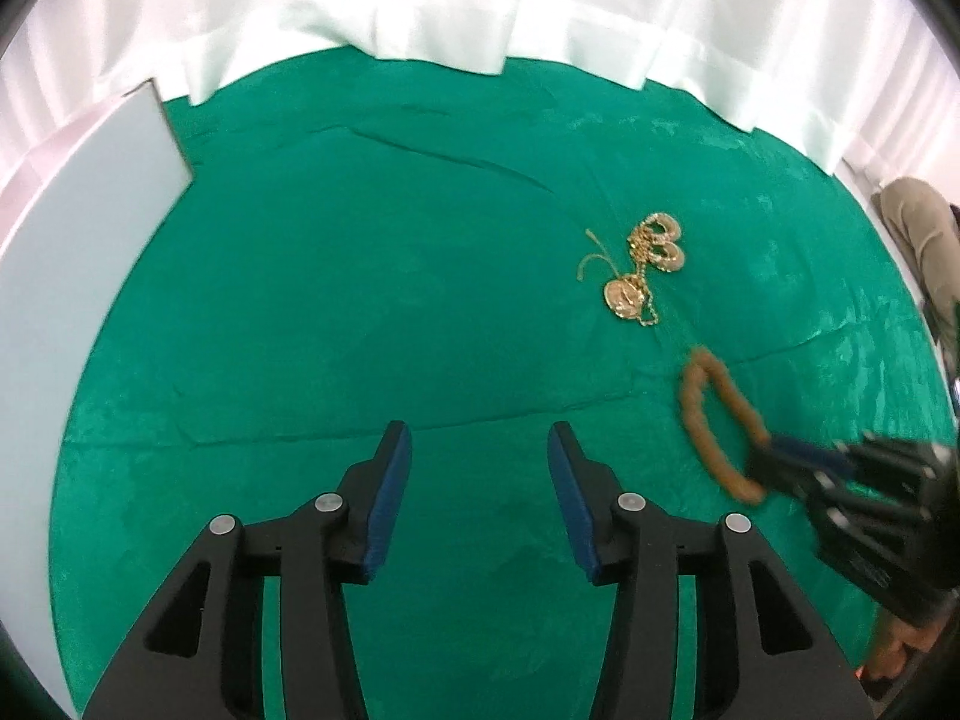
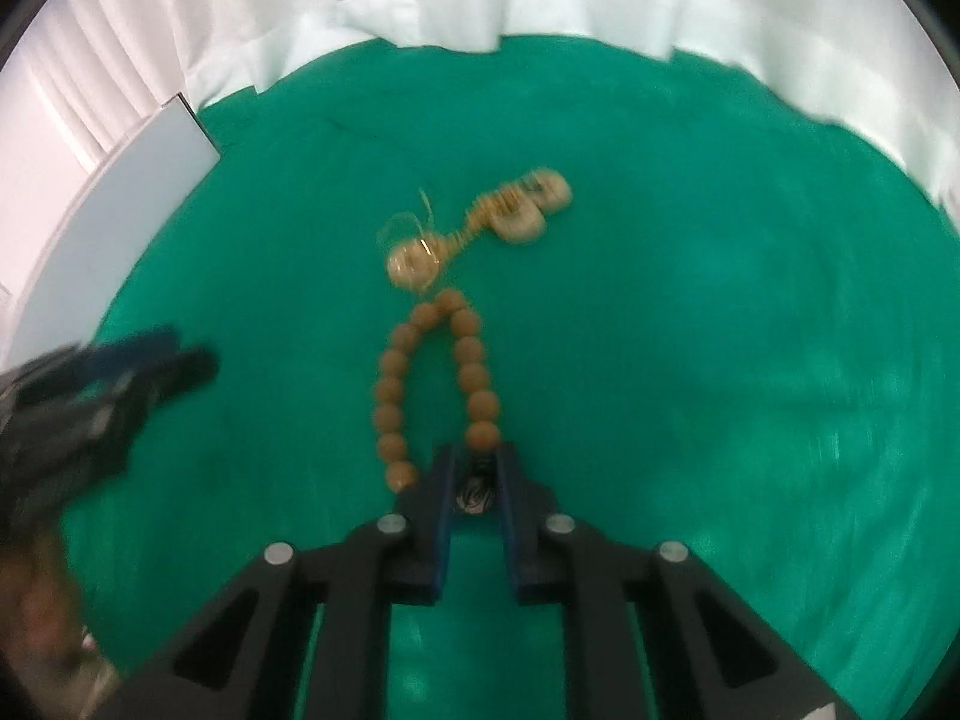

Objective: Organize jewelry
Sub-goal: 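Grasp the gold coin charm with the left tool while the right tool holds the wooden bracelet, then lift the gold charm with the left tool while the right tool lifts the wooden bracelet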

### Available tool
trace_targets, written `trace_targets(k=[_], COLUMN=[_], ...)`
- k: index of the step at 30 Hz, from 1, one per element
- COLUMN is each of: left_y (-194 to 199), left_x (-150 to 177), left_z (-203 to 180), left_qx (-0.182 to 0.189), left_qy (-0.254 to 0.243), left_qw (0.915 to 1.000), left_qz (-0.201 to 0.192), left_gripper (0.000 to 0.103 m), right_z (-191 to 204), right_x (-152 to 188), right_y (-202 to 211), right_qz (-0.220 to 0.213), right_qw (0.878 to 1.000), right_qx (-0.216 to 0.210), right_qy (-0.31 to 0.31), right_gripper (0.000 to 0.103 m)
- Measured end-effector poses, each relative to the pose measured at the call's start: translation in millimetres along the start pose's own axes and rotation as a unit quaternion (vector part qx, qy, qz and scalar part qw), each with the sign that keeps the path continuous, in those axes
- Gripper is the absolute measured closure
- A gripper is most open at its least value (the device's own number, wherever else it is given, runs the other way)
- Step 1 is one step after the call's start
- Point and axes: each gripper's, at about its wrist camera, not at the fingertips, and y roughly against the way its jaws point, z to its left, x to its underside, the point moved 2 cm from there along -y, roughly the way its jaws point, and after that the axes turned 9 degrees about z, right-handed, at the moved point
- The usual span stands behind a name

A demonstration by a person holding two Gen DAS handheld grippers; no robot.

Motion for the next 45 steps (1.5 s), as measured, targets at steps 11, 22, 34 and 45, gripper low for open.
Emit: trace_targets(k=[11,22,34,45], left_y=[-30,-78,-40,7], left_x=[-58,-119,-110,-40], left_z=[-61,-105,-84,-5], left_qx=[0.007,-0.005,0.074,0.131], left_qy=[-0.1,-0.118,-0.1,-0.034], left_qw=[0.9948,0.9925,0.992,0.9902], left_qz=[0.017,0.03,0.023,0.035], left_gripper=[0.035,0.037,0.092,0.092], right_z=[-32,-53,-73,-86], right_x=[45,57,70,73], right_y=[18,22,32,51], right_qz=[-0.002,-0.024,-0.029,-0.04], right_qw=[0.999,0.997,0.994,0.992], right_qx=[-0.016,-0.045,-0.071,-0.079], right_qy=[-0.031,-0.061,-0.082,-0.091], right_gripper=[0.088,0.088,0.086,0.086])
